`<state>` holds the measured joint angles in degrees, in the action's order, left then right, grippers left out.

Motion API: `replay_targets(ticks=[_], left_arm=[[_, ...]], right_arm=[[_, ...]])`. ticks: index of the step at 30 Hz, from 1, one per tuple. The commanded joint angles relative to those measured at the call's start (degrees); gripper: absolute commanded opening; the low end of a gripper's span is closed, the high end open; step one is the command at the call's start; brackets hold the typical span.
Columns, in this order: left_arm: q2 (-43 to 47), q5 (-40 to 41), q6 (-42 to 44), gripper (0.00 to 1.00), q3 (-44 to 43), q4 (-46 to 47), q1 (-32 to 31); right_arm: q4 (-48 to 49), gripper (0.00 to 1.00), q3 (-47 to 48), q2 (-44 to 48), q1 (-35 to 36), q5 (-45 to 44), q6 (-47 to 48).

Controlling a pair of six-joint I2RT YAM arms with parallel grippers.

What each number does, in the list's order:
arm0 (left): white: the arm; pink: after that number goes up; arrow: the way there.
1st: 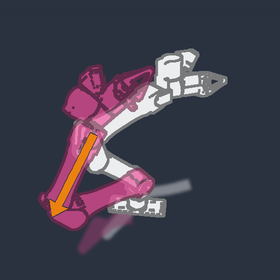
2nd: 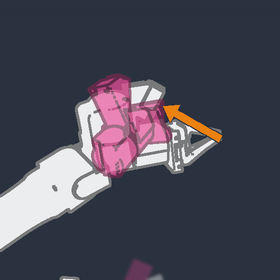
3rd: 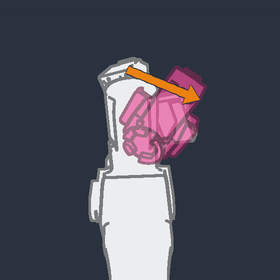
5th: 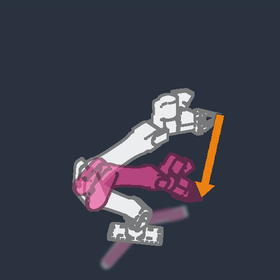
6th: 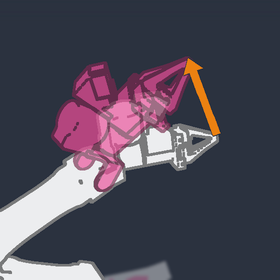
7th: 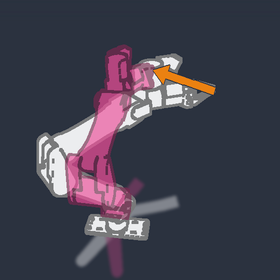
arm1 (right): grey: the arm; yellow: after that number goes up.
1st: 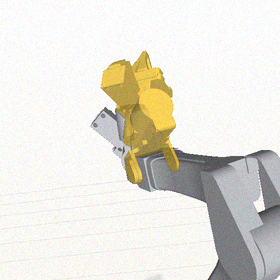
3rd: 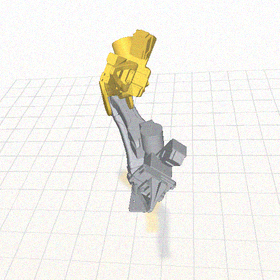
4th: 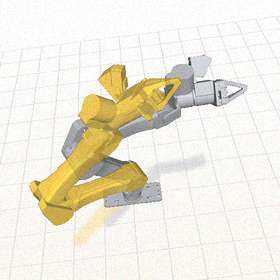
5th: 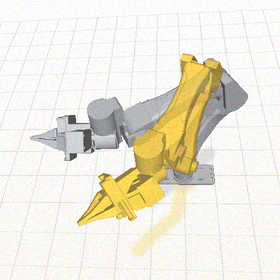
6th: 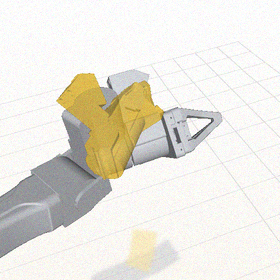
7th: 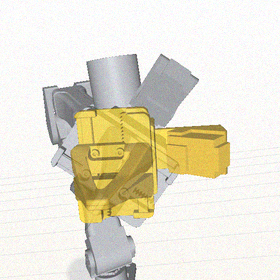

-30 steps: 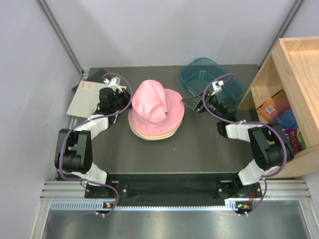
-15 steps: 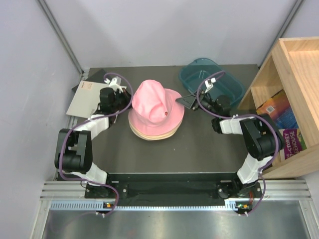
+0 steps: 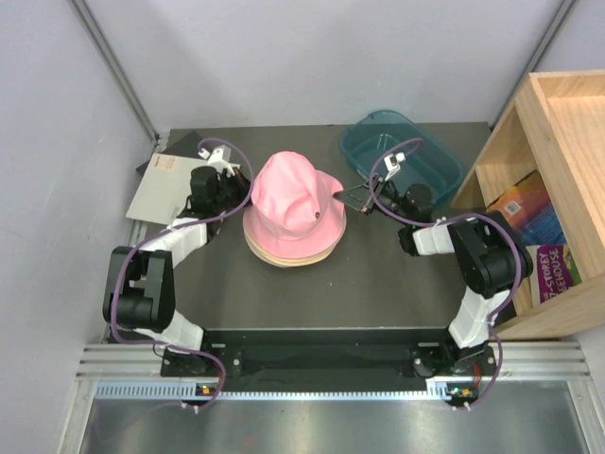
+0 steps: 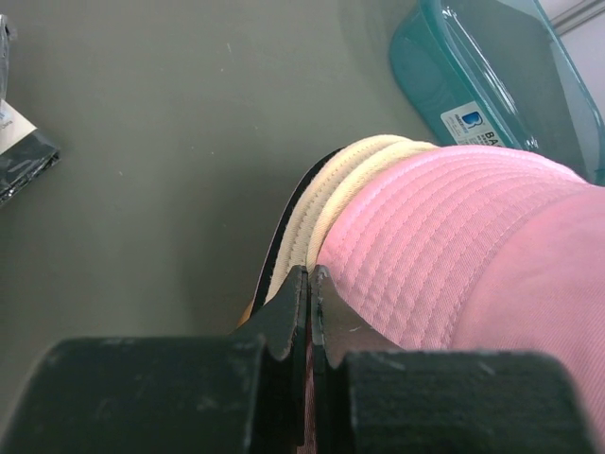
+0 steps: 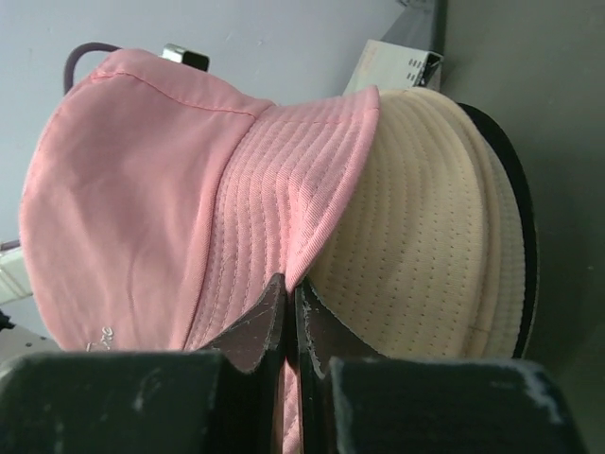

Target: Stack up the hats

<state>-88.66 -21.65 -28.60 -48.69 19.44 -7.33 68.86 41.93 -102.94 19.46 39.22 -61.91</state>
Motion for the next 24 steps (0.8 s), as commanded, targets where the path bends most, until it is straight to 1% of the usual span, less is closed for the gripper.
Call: replay_targets(ticks=[1,5,10,18,21,24], left_arm=[[1.6,2.1,1.9,0.00,0.8,-2.0,-0.4],[1.6,2.1,1.7,0.00,1.1,-1.9,-0.3],[1.6,2.1,1.4,0.00,1.8,-1.1,-0.4],[1.6,2.5,1.2,0.00,3.1,-0.4,-0.4],[2.0,2.9,1.4,0.00,3.2,-0.8,-0.4],[2.4,2.8,1.5,0.00,2.9,-0.9,-0.5]], right_arm=[[-5.4,0.00,-2.3,0.6,0.7,-4.1,7.2],[-11.0,0.00,-3.3,1.2,0.8,-7.8,10.8],[-16.9,0.00,-4.1,2.3,1.5,-10.0,15.0],[-23.2,0.00,-6.1,3.6,2.3,-13.6,18.8],[-24.1,0.00,-8.2,6.0,2.7,-16.6,20.3],[-26.8,0.00,-8.2,8.5,3.5,-18.9,22.4]])
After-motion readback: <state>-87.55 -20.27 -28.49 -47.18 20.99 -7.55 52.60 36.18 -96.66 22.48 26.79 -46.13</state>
